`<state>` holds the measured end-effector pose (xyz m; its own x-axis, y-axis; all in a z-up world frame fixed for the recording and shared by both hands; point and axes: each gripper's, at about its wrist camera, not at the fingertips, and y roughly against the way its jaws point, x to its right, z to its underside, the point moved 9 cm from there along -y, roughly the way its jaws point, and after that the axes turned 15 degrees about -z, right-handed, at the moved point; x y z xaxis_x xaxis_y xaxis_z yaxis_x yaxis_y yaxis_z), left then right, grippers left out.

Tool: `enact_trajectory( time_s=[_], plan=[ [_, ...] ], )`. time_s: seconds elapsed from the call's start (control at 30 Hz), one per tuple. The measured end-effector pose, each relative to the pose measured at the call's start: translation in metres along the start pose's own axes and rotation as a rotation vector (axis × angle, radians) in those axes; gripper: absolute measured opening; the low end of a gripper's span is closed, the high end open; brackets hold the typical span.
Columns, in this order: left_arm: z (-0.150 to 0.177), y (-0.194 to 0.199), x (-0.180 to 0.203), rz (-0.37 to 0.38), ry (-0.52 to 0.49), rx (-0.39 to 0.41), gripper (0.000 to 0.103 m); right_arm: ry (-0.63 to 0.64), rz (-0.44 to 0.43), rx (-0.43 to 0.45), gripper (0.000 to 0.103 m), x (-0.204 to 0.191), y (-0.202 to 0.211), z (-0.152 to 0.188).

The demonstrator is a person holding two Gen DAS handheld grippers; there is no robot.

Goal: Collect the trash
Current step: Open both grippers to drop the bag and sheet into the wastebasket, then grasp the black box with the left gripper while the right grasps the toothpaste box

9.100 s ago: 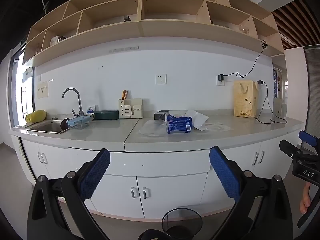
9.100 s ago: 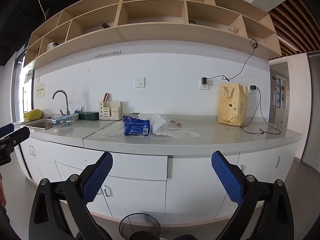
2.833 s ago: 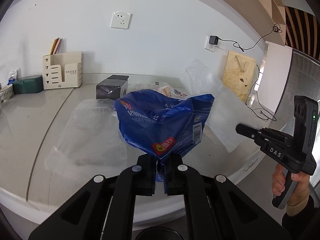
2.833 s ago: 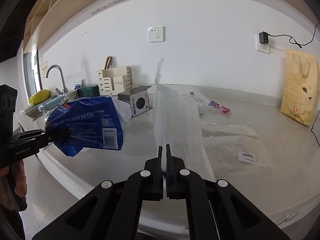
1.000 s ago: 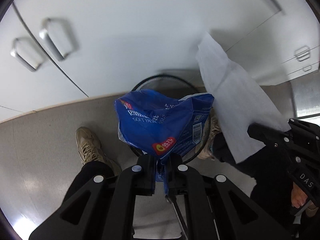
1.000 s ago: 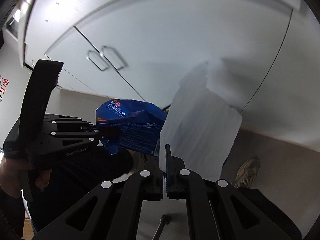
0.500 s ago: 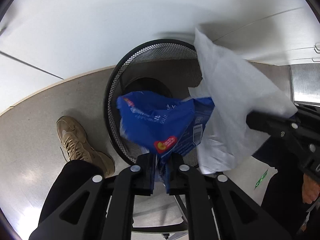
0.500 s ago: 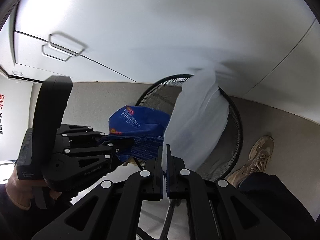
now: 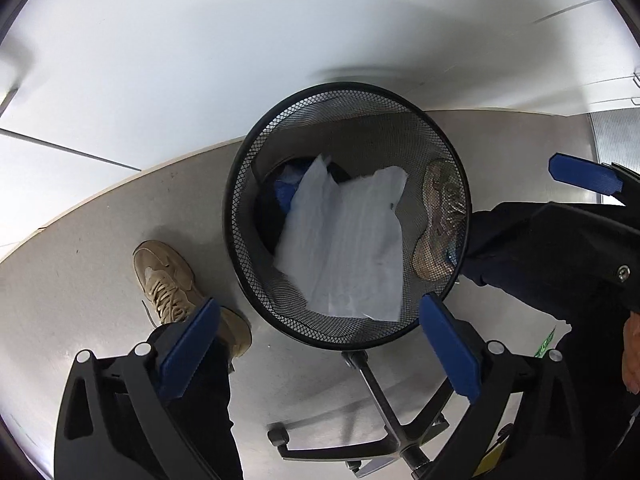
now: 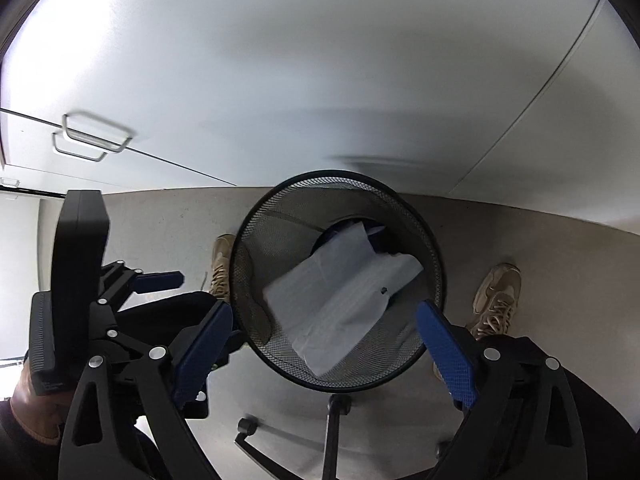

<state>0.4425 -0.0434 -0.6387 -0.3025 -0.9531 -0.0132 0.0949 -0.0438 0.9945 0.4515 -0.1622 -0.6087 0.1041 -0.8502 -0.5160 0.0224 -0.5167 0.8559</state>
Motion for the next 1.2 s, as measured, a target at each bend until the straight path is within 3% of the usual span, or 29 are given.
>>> enact_trajectory(
  time_s=[0.17, 0.43, 0.57, 0.8, 1.0, 1.2],
  plan=[
    [0.002, 0.006, -0.005, 0.042, -0.005, 0.036, 0.098, -0.006, -0.019, -0.006, 0.094, -0.004, 0.002, 0.000],
    [0.005, 0.046, -0.013, 0.017, 0.011, 0.109, 0.098, 0.017, -0.043, 0.037, 0.094, -0.023, 0.027, -0.003],
    [0.007, 0.088, -0.020, 0.018, 0.015, 0.181, 0.098, 0.066, -0.058, 0.076, 0.094, -0.039, 0.055, -0.005],
    [0.009, 0.195, -0.027, -0.021, -0.022, 0.357, 0.098, 0.189, -0.086, 0.153, 0.094, -0.077, 0.124, -0.006],
    [0.022, 0.285, -0.023, -0.082, -0.149, 0.475, 0.098, 0.326, -0.079, 0.224, 0.094, -0.110, 0.198, -0.003],
    [0.039, 0.359, -0.019, -0.082, -0.248, 0.546, 0.099, 0.425, -0.080, 0.329, 0.094, -0.144, 0.278, -0.003]
  ],
)
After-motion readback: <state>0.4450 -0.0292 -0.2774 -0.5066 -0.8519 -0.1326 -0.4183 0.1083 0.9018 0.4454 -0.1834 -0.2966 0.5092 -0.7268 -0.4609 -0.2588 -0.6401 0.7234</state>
